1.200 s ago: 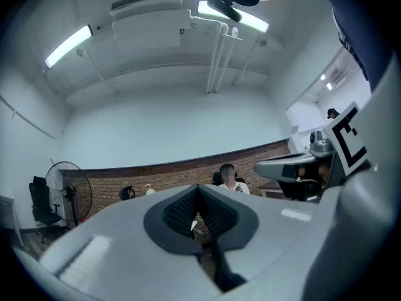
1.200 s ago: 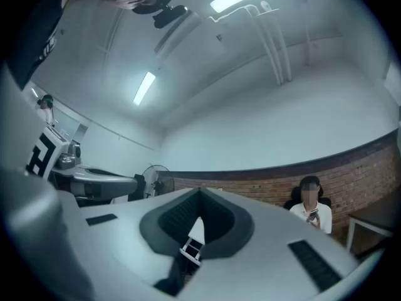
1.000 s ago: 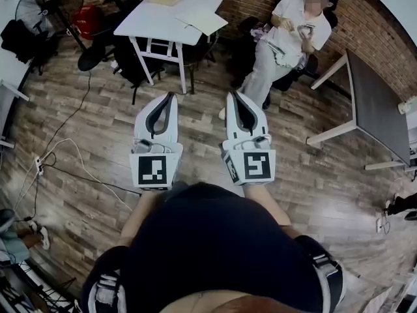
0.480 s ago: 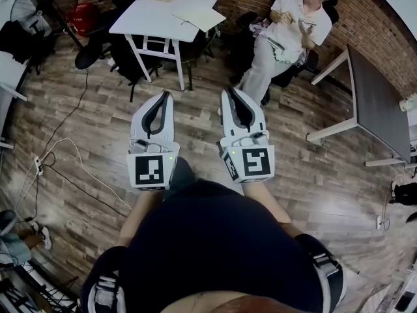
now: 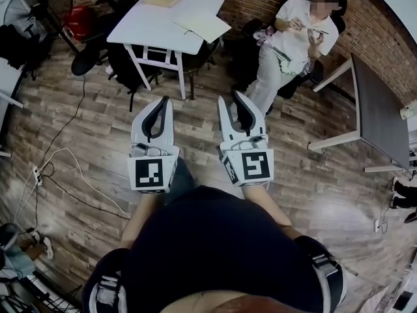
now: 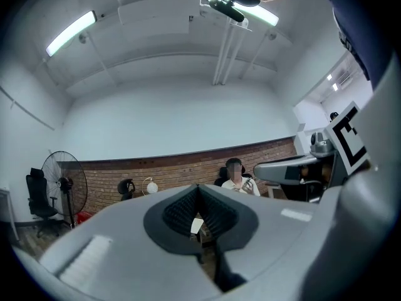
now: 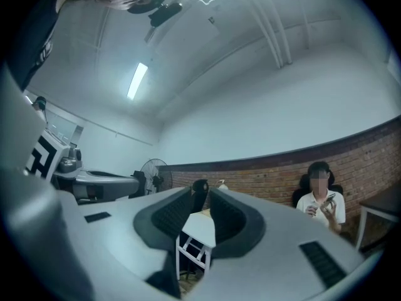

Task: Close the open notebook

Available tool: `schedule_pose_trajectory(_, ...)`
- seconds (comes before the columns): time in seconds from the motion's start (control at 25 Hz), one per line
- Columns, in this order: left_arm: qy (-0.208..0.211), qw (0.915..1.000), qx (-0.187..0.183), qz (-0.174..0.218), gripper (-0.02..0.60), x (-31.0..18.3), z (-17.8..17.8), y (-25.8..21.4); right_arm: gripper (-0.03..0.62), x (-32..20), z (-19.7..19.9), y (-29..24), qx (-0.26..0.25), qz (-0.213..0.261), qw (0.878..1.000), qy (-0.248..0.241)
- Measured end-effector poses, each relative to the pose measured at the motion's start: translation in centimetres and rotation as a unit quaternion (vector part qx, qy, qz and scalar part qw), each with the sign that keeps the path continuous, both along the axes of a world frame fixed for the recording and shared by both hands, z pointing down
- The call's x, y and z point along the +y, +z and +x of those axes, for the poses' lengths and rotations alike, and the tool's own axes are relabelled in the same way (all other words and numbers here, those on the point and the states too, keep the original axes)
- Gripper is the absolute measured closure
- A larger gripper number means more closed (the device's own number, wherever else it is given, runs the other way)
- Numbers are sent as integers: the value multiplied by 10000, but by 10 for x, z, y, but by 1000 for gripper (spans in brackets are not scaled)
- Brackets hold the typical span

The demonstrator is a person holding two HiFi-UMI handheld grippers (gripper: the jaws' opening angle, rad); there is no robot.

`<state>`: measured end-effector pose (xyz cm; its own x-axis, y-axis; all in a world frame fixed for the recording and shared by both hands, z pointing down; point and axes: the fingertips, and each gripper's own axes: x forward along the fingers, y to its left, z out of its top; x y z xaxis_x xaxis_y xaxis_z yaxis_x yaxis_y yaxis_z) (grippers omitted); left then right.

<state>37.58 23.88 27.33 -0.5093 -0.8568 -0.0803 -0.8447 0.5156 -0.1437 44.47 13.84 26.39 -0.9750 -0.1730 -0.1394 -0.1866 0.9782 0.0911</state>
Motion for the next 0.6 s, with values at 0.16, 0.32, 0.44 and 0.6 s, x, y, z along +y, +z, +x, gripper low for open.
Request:
schedule_pose_trajectory(0.16,9,10000,-36,7,575,-13,-60,-8,520,-17,-51,-4,-63,-50,9999,141)
schedule_pose_trajectory(0.32,116,9995,-261,137,575,-26,-117,-21,520,-33,-99,-10,-93,-114,9993,341)
schedule_pose_trajectory(0.44,232,9995,-185,64,575,-39,-149,-26,520,-42,-131,-16,-90,-101,9989,451)
schedule_pose_trajectory(0.6,427,9990,-113,39,575,-55,-183,-25,520,-55,-165,-17,-83,-103,9979,635)
